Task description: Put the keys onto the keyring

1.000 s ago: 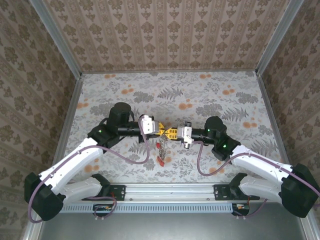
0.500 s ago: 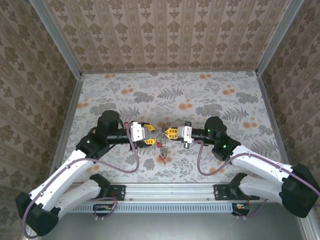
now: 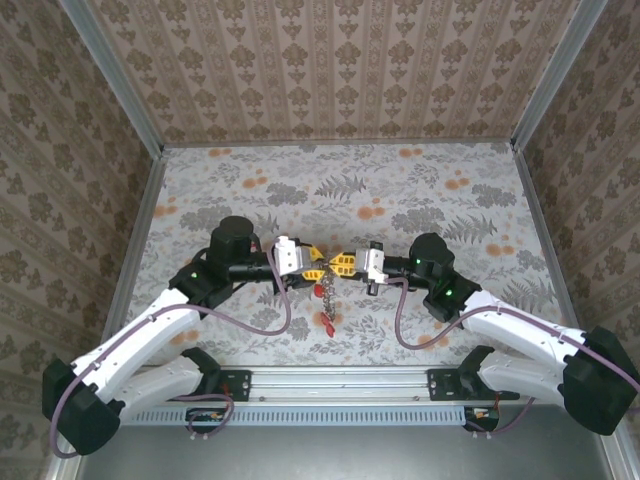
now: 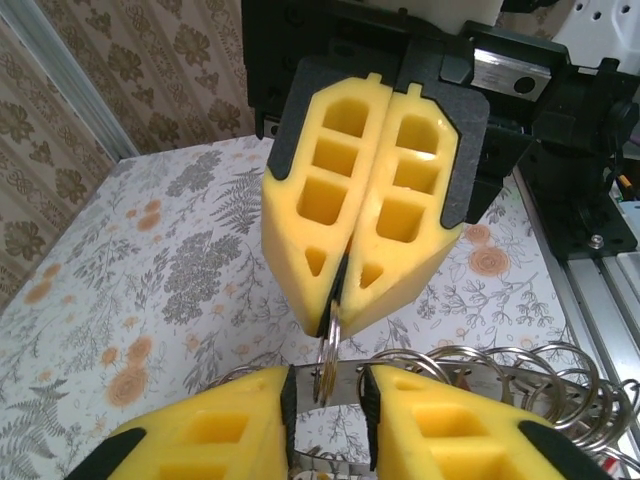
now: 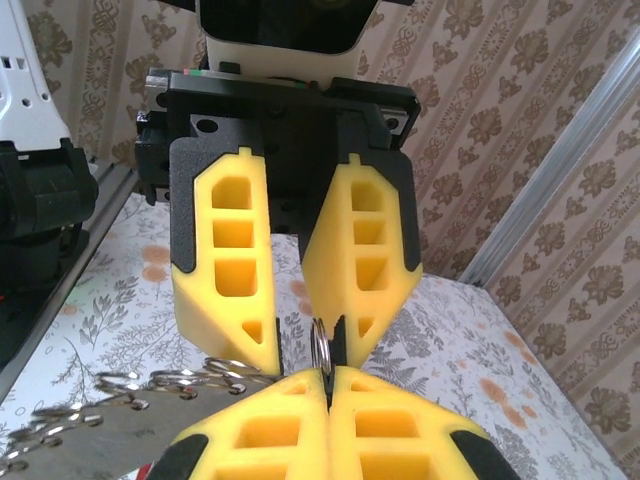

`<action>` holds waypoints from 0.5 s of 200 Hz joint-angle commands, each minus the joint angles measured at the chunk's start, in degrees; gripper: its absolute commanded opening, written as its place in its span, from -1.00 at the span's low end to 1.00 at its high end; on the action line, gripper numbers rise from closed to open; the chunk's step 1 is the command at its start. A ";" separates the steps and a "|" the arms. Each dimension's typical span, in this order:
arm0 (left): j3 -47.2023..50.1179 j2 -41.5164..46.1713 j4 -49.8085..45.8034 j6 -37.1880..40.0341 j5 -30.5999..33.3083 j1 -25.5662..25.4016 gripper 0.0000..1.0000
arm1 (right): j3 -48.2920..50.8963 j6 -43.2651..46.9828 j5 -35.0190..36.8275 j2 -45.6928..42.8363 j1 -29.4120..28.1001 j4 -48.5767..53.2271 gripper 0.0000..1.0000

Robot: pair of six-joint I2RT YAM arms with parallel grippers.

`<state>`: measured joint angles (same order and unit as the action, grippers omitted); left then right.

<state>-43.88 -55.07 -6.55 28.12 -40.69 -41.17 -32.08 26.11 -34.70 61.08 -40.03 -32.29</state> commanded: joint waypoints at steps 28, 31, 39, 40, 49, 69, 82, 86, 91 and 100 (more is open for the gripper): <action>-0.87 -0.57 -0.05 1.49 -0.98 -0.57 -0.88 | -0.54 -2.20 0.51 0.44 -0.62 -5.98 -1.00; -1.00 -0.59 -0.33 1.76 -0.93 -0.50 -0.91 | -0.53 -2.12 0.51 0.43 -0.66 -5.90 -1.00; -1.37 -0.57 -1.22 2.47 -0.77 -0.54 -0.97 | -0.45 -1.88 0.50 0.29 -0.62 -5.41 -1.00; -1.38 -0.61 -1.38 2.47 -0.78 -0.51 -0.99 | -0.44 -1.87 0.50 0.28 -0.64 -5.32 -1.00; -1.86 -0.52 -2.32 3.03 -0.33 -0.58 -1.00 | -0.36 -1.45 0.32 0.10 -0.66 -4.41 -1.00; -2.50 -0.35 -3.67 3.87 0.90 -0.56 -1.00 | -0.35 0.23 -0.52 -0.58 -0.65 -1.24 -1.00; -2.87 -0.11 -4.50 4.21 2.45 -0.54 -1.00 | -0.99 3.06 -1.45 -1.34 -0.66 3.77 -1.00; -3.03 0.03 -4.80 4.45 2.87 -0.53 -1.00 | -1.32 3.84 -1.71 -1.60 -0.66 5.55 -1.00; -3.26 0.20 -5.19 4.77 3.37 -0.50 -1.00 | -1.73 5.19 -2.05 -1.94 -0.66 8.17 -1.00; -3.59 0.38 -5.97 5.09 5.08 -0.63 -1.00 | -2.33 7.08 -2.31 -2.42 -0.65 12.11 -0.94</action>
<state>-44.84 -55.51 -9.78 31.09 -38.52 -41.39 -32.12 27.46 -34.83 61.04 -40.32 -29.36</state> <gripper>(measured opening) 0.045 0.067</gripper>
